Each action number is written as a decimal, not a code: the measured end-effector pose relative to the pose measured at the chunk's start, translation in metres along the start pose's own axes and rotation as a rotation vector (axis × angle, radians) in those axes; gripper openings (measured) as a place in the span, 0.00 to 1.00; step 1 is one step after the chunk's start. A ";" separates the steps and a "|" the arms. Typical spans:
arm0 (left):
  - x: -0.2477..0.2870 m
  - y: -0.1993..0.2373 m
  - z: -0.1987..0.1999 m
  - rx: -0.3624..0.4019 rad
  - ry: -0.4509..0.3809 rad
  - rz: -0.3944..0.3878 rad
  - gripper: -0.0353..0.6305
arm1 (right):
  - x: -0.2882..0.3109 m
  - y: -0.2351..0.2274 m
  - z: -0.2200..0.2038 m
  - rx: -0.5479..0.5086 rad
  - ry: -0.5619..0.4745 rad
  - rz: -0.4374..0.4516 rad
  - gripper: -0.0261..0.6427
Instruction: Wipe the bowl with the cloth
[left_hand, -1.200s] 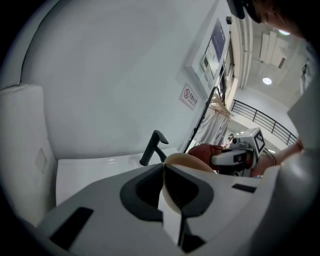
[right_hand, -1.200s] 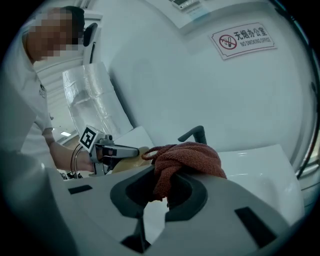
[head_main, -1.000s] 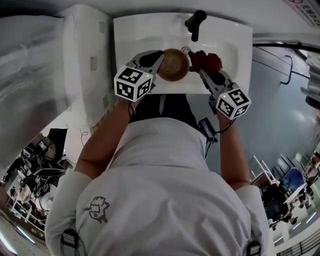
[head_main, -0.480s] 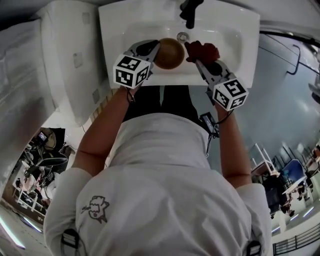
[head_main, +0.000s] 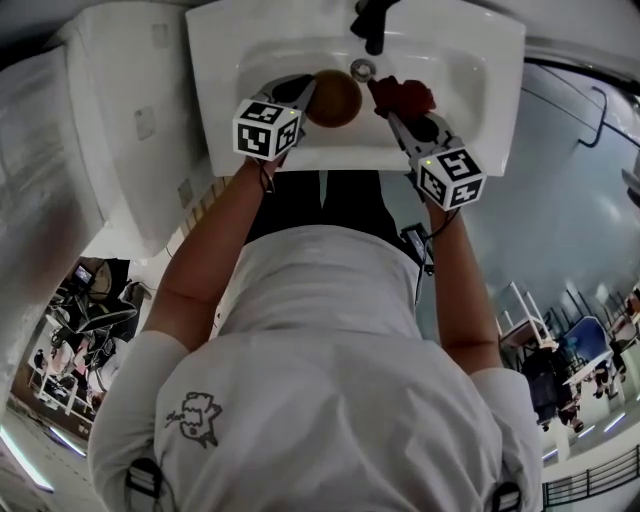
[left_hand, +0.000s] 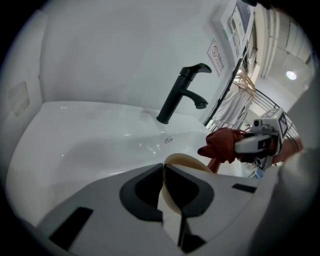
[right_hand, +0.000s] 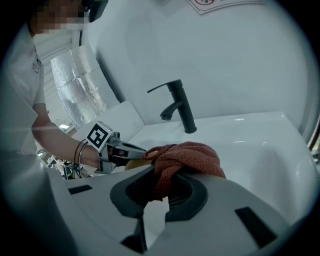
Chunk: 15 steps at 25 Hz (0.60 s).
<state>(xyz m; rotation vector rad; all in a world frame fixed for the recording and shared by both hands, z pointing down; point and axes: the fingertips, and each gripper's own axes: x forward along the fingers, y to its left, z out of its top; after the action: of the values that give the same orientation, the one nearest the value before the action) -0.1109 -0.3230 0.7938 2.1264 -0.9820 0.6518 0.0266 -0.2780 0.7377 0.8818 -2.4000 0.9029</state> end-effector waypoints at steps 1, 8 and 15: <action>0.005 0.001 -0.002 0.011 0.004 0.001 0.09 | 0.001 0.000 -0.001 0.000 0.006 0.003 0.11; 0.044 0.017 -0.019 0.027 0.034 0.020 0.09 | 0.002 -0.003 -0.007 -0.001 0.024 0.004 0.12; 0.058 0.030 -0.038 0.012 0.075 0.067 0.09 | -0.004 -0.015 -0.007 0.038 0.001 0.008 0.11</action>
<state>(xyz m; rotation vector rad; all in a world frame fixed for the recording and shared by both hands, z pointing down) -0.1065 -0.3340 0.8680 2.0711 -1.0141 0.7666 0.0408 -0.2797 0.7464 0.8861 -2.3945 0.9542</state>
